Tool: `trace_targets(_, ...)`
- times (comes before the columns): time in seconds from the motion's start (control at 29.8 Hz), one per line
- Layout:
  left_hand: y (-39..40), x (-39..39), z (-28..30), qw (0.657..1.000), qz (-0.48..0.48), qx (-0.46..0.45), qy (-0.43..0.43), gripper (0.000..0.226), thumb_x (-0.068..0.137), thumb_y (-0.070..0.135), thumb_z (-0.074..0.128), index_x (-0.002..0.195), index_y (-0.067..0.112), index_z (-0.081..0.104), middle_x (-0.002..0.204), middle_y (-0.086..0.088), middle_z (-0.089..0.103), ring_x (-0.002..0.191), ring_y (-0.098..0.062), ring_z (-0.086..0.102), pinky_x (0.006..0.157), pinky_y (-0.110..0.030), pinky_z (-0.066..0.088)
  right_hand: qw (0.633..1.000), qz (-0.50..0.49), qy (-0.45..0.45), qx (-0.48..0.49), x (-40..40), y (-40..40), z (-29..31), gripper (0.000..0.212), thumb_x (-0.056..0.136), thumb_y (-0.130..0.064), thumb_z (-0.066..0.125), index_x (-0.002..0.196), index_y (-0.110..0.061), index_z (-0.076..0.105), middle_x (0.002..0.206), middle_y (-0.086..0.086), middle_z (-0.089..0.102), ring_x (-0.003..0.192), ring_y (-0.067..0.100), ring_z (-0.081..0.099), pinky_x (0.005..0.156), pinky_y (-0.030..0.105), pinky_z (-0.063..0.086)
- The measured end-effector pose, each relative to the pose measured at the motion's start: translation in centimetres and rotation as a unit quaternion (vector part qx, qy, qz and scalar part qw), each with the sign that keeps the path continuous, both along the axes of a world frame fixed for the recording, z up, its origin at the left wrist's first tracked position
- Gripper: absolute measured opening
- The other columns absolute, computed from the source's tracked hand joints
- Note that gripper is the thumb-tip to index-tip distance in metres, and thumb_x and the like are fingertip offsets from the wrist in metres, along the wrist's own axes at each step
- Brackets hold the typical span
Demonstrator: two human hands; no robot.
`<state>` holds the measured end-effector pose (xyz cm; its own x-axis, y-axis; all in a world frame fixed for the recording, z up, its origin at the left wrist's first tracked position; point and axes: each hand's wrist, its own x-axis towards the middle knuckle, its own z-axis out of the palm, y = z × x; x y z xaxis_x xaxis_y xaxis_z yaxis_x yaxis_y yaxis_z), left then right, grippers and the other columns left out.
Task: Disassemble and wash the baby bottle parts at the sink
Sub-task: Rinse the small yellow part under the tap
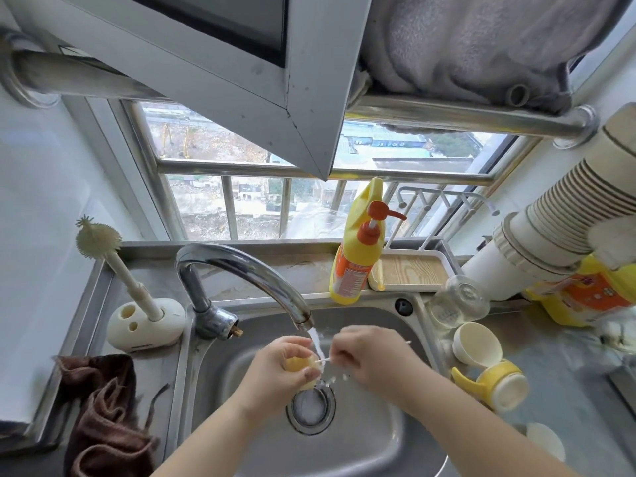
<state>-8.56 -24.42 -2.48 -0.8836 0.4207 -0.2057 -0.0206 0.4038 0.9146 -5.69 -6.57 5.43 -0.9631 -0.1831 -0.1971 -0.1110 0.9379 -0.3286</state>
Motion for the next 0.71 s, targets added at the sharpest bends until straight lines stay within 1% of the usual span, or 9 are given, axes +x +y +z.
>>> trace_targets(0.1,0.2,0.1,0.0,1.0,-0.005,0.008,-0.007,0.021,0.073,0.018,0.079,0.074,0.034,0.065,0.107,0.019,0.06,0.098,0.007,0.057,0.082,-0.003,0.037,0.999,-0.043,0.023,-0.002,0.1,0.0,-0.1,0.018,0.091,-0.028,0.049,0.093,-0.02,0.065,0.096,-0.005,0.064,0.092,0.015,0.057,0.073,0.03,0.046)
trace_targets(0.2,0.4,0.1,-0.3,1.0,-0.006,0.01,-0.004,0.014,0.071,0.021,0.081,0.076,0.028,0.069,0.106,0.016,0.062,0.098,0.008,0.057,0.079,0.0,0.036,1.0,0.02,-0.004,0.003,0.0,-0.4,-0.1,0.021,0.088,-0.028,0.046,0.09,-0.02,0.065,0.093,-0.003,0.064,0.09,0.016,0.058,0.071,0.029,0.043)
trace_targets(0.3,0.4,0.1,-0.3,1.0,0.001,0.011,-0.016,0.014,0.07,0.025,0.081,0.081,0.025,0.071,0.108,0.015,0.063,0.101,0.003,0.058,0.082,-0.006,0.04,0.999,-0.037,0.02,0.002,-0.2,0.4,0.2,0.015,0.09,-0.024,0.05,0.092,-0.02,0.065,0.095,-0.004,0.065,0.092,0.016,0.057,0.074,0.03,0.044)
trace_targets(0.37,0.3,0.0,-0.3,1.0,0.003,0.009,-0.019,0.017,0.07,0.018,0.081,0.075,0.029,0.069,0.105,0.017,0.063,0.099,0.005,0.059,0.08,-0.008,0.04,1.0,0.01,-0.004,0.007,-0.2,0.2,0.1,0.018,0.089,-0.025,0.048,0.09,-0.019,0.065,0.094,-0.004,0.064,0.09,0.016,0.057,0.073,0.03,0.043)
trace_targets(0.44,0.4,0.0,-0.3,1.0,0.0,0.011,-0.012,0.019,0.069,0.017,0.081,0.076,0.029,0.069,0.104,0.019,0.062,0.096,0.008,0.058,0.077,-0.003,0.038,1.0,0.01,-0.011,0.006,-0.1,-0.1,0.0,0.018,0.089,-0.024,0.047,0.09,-0.019,0.065,0.094,-0.004,0.065,0.09,0.016,0.057,0.073,0.03,0.044)
trace_targets(0.5,0.7,0.1,-0.3,1.0,0.0,0.008,-0.009,0.016,0.07,0.018,0.081,0.082,0.023,0.071,0.107,0.019,0.058,0.096,0.011,0.053,0.076,0.003,0.034,0.999,-0.035,0.01,0.003,-0.1,0.0,-0.1,0.016,0.089,-0.025,0.05,0.091,-0.02,0.065,0.095,-0.004,0.065,0.093,0.017,0.058,0.073,0.03,0.044)
trace_targets(0.54,0.8,0.1,-0.3,1.0,0.006,0.012,-0.009,0.015,0.07,0.016,0.081,0.082,0.018,0.071,0.106,0.019,0.055,0.095,0.014,0.051,0.076,0.004,0.032,1.0,-0.02,0.012,0.003,-0.2,-0.2,-0.3,0.016,0.088,-0.025,0.05,0.09,-0.019,0.065,0.094,-0.003,0.065,0.093,0.019,0.058,0.07,0.029,0.042)
trace_targets(0.64,0.9,0.1,-0.4,0.997,0.018,0.054,-0.056,0.02,0.065,0.013,0.083,0.065,0.026,0.068,0.097,0.014,0.059,0.085,0.009,0.055,0.074,-0.003,0.037,0.999,0.032,-0.013,0.02,0.1,-1.1,-0.4,0.017,0.09,-0.025,0.048,0.093,-0.018,0.064,0.097,-0.002,0.064,0.094,0.018,0.057,0.067,0.027,0.033)
trace_targets(0.71,0.8,0.2,-0.2,0.991,0.021,0.08,-0.106,0.023,0.059,0.015,0.082,0.061,0.028,0.064,0.072,0.013,0.064,0.065,-0.003,0.056,0.064,-0.011,0.041,1.0,-0.01,-0.006,0.012,0.2,-0.4,-0.4,0.017,0.092,-0.03,0.049,0.095,-0.022,0.064,0.099,-0.006,0.064,0.095,0.014,0.056,0.069,0.025,0.036)
